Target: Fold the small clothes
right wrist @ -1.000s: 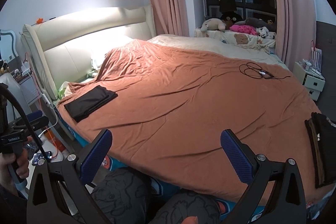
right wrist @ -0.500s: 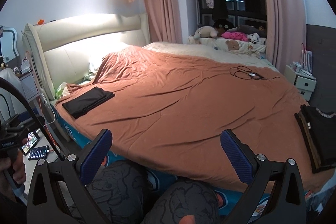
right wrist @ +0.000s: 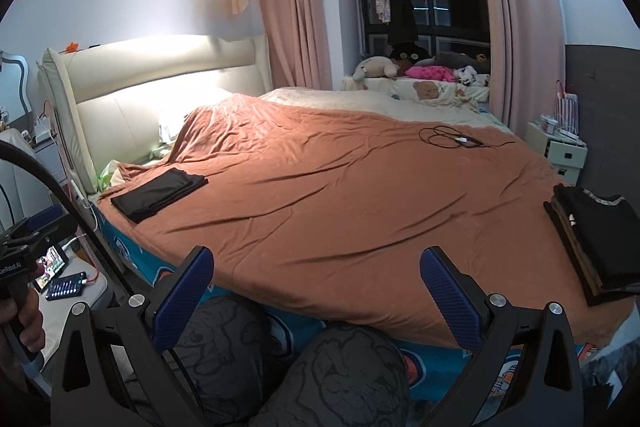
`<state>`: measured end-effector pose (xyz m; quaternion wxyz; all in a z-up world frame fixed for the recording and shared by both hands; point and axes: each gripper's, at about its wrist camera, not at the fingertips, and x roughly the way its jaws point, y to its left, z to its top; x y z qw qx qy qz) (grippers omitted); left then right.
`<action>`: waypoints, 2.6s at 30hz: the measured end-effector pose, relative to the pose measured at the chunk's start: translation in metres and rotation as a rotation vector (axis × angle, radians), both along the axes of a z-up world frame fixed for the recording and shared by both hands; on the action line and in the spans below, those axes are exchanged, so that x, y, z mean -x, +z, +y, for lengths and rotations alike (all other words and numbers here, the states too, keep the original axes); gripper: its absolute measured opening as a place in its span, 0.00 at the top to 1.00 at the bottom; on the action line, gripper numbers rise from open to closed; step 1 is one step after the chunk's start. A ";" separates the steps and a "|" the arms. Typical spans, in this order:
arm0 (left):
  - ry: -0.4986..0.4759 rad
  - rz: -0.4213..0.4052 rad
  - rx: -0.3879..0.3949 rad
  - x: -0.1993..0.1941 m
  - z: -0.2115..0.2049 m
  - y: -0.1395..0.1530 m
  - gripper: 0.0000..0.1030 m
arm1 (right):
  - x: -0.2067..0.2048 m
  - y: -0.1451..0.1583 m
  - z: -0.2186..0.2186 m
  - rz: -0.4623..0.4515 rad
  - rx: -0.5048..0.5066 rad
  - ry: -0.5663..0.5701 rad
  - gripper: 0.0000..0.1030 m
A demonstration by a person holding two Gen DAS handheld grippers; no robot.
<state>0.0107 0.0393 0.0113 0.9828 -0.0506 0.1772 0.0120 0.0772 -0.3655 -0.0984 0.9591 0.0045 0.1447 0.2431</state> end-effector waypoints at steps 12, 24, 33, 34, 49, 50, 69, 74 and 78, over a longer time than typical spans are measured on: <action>0.005 -0.010 -0.003 0.008 -0.001 0.000 0.00 | 0.004 -0.006 0.001 0.017 -0.002 0.003 0.00; 0.000 -0.011 -0.006 0.015 -0.002 0.000 0.01 | 0.007 -0.007 -0.006 0.019 -0.007 -0.005 0.00; 0.007 -0.007 -0.013 0.015 -0.001 0.001 0.00 | 0.007 -0.008 -0.008 0.022 -0.010 -0.010 0.00; 0.009 -0.005 -0.016 0.013 -0.001 0.002 0.00 | 0.007 -0.008 -0.008 0.023 -0.010 -0.010 0.00; 0.029 -0.018 -0.011 0.015 0.000 0.010 0.00 | 0.008 -0.007 -0.007 0.026 -0.012 -0.010 0.00; 0.028 -0.018 -0.010 0.015 0.000 0.010 0.00 | 0.008 -0.007 -0.007 0.026 -0.012 -0.010 0.00; 0.030 -0.014 -0.012 0.016 -0.002 0.009 0.00 | 0.007 -0.007 -0.007 0.027 -0.010 -0.004 0.00; 0.053 -0.016 -0.012 0.016 0.001 0.010 0.00 | 0.007 -0.007 -0.007 0.030 -0.008 -0.004 0.00; 0.058 -0.014 -0.003 0.015 0.004 0.010 0.00 | 0.005 -0.007 -0.008 0.033 -0.008 -0.005 0.00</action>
